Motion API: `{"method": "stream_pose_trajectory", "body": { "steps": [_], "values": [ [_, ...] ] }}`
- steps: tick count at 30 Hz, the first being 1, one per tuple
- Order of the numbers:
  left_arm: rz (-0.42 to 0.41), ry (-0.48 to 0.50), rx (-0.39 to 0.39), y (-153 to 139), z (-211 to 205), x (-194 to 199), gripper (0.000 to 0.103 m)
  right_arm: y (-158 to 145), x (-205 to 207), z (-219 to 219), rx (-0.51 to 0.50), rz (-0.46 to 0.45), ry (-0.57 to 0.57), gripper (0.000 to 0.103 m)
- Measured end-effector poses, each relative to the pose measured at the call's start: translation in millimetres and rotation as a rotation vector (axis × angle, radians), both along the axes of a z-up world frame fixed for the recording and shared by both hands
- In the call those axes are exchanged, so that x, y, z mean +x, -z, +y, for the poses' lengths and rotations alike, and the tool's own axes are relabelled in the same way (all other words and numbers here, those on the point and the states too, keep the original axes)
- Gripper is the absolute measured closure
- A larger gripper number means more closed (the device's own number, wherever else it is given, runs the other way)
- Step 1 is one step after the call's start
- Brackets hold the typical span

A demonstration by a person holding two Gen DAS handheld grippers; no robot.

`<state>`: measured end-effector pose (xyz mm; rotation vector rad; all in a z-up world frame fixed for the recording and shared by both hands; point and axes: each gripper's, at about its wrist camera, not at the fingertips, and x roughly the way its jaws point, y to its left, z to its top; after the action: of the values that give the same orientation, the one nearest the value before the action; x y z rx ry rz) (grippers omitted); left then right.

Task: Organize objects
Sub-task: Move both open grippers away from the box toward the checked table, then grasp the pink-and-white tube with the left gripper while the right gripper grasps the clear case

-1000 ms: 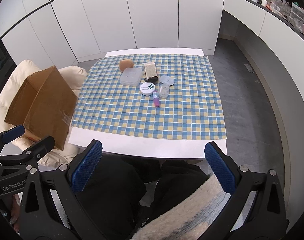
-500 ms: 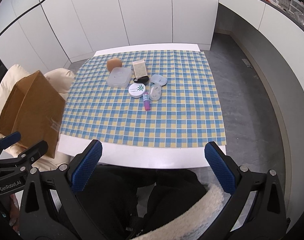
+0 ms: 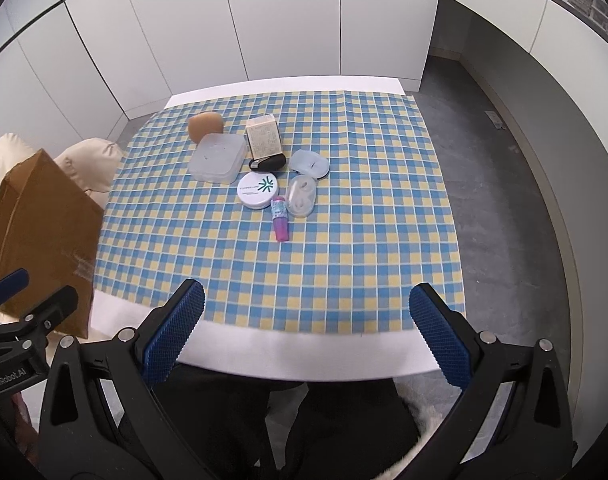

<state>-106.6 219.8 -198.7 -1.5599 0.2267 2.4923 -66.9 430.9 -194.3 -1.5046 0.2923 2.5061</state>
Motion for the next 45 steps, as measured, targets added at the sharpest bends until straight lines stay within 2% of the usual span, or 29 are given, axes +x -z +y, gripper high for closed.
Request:
{"method": "stream_pose_trajectory", "body": {
  "steps": [8,18,24,29,31,33,37,39,41,45],
  "values": [
    [-0.007,-0.016,-0.026,26.9,8.7,-33.1,0.004,23.2,-36.8,10.9,0.005,0.005,-0.022,0.0],
    [-0.027,-0.033,-0.034,63.6,13.0,-69.0,0.004,67.3,-81.7,37.0,-0.009,-0.048,-0.002,0.0],
    [-0.07,-0.016,0.005,87.6,25.0,-89.7,0.005,96.6,-107.8,45.8,0.044,-0.078,-0.01,0.0],
    [-0.079,0.002,0.001,102.8,41.6,-97.3,0.005,124.3,-134.3,55.5,0.018,-0.098,0.018,0.0],
    [-0.081,0.015,-0.004,106.8,48.1,-97.4,0.005,136.4,-144.8,54.8,0.015,-0.116,0.019,0.004],
    [-0.08,0.023,-0.007,108.8,51.9,-97.5,0.005,149.0,-153.4,53.6,0.021,-0.146,0.025,0.013],
    [-0.105,0.033,0.01,116.1,59.1,-96.6,0.005,151.8,-154.1,57.8,-0.035,-0.108,0.033,0.019],
    [-0.12,0.042,0.019,119.5,63.3,-95.8,0.005,150.4,-151.3,58.7,-0.054,-0.08,0.012,0.032],
    [-0.13,0.059,0.015,122.5,70.2,-92.3,0.005,149.8,-150.7,57.0,-0.06,-0.068,-0.001,0.036],
    [-0.128,0.083,-0.006,124.6,79.5,-84.1,0.005,148.6,-150.2,51.2,-0.051,-0.054,-0.018,0.036]
  ]
}}
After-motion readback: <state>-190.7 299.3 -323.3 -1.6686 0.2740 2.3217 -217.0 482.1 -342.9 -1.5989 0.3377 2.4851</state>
